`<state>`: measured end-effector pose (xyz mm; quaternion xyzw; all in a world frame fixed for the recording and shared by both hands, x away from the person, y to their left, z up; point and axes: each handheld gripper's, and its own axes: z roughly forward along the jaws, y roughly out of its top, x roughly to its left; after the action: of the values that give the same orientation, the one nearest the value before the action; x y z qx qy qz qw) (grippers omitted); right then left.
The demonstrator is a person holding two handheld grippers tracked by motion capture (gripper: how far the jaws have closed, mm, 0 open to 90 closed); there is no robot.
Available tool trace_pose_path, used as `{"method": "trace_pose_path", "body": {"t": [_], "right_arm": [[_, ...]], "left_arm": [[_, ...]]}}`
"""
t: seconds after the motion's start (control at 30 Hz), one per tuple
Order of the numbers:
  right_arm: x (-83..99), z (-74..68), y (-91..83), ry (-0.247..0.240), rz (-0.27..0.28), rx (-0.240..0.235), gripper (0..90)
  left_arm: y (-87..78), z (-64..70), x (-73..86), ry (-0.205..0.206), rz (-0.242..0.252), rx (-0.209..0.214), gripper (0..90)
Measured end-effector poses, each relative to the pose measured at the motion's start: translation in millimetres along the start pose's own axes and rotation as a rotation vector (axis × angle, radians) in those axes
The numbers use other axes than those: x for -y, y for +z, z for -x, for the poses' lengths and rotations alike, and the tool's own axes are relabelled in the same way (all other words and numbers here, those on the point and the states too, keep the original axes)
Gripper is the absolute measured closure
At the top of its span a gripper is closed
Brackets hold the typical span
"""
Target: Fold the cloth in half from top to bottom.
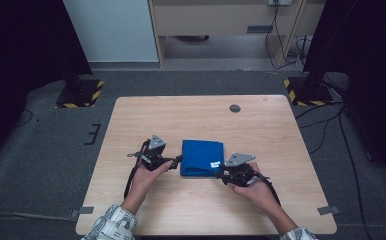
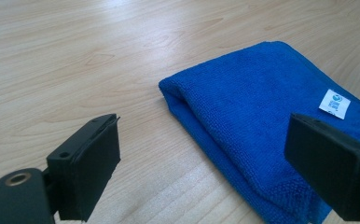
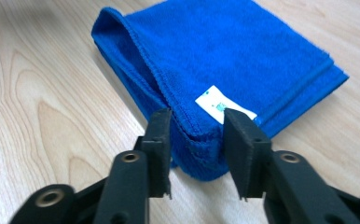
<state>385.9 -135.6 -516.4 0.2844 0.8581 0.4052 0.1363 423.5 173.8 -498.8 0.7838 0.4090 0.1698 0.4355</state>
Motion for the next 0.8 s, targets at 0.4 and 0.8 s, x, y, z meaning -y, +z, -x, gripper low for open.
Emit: {"method": "trace_pose_path", "body": {"t": [0.4,0.8], "right_arm": [[5.1,-2.1,-0.6,0.015,-0.009,0.011,34.5],[1.4,-2.3,0.6,0.038,-0.007,0.006,13.2]], "left_arm": [[1.7,0.4,3.0,0.007,-0.014,-0.006,9.8],[1.3,-2.5,4.8,0.005,-0.022,-0.011,9.6]]}}
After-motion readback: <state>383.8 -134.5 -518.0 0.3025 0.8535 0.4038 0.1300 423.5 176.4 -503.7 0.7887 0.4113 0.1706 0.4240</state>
